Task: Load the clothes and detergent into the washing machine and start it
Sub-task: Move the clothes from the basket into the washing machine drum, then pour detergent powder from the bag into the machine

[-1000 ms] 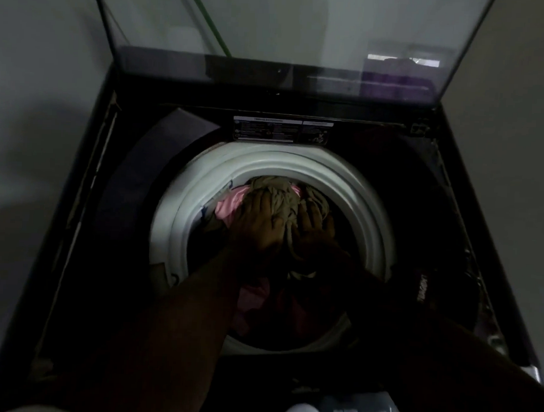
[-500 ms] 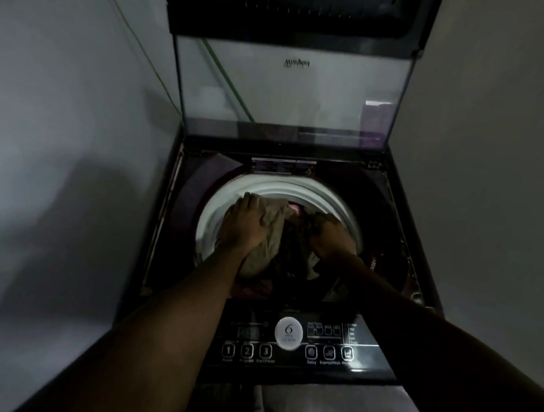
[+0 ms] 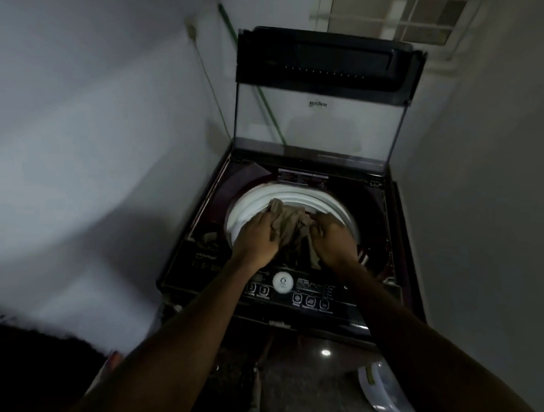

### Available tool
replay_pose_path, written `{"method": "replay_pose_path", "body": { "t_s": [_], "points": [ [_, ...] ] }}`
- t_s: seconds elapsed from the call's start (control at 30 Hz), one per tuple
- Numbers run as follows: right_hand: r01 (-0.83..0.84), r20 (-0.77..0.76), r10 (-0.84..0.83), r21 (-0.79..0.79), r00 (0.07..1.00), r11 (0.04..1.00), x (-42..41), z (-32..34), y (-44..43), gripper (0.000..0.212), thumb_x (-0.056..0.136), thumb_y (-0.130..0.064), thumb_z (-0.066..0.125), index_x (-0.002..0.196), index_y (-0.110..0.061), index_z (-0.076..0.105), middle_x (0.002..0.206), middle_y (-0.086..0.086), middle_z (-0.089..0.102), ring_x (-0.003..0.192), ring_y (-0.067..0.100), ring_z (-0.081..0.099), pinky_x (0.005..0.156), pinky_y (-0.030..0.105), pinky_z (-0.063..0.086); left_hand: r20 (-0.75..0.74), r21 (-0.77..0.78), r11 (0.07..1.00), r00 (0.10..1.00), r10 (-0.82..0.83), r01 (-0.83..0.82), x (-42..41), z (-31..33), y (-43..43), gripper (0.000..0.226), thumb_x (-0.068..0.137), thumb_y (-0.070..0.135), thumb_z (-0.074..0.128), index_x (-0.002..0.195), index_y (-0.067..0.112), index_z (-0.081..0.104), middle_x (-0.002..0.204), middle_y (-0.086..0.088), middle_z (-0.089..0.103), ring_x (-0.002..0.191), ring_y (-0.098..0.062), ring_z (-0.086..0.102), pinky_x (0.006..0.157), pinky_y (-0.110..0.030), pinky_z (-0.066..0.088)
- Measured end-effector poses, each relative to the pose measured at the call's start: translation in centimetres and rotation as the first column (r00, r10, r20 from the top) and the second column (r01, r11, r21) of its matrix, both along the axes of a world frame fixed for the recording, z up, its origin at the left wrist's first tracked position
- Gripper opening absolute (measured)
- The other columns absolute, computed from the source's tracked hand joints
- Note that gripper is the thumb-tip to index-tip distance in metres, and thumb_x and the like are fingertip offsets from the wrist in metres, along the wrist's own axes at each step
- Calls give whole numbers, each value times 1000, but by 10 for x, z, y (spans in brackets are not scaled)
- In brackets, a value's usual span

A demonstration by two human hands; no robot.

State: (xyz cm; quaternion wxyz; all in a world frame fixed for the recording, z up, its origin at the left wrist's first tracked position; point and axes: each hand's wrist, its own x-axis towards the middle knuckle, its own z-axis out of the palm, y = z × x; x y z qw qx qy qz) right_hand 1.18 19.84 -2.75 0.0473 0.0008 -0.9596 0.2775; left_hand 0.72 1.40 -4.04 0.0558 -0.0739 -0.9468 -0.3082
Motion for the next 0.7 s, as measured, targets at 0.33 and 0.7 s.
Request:
{"method": "replay_pose_path", "body": {
  "t_s": [0.33,0.7],
  "points": [
    [-227,-95,227,4,969,974,39,21,-46,44,88,-37,40,120,-17,63,124,9,63,116,30,56,95,40,47,-154,40,976,964,217,-214,80,11,-37,40,90,30,58,120,4,60,117,-13,62,109,-31,59,93,-42,49],
    [-535,-243,511,-39,824,844,75,7,-173,38,90,-34,54,121,-15,65,130,5,62,128,22,50,109,28,35,-120,60,852,843,524,-520,175,-7,-141,56,96,48,36,132,9,55,135,-10,56,126,-29,51,106,-39,39]
  ]
}}
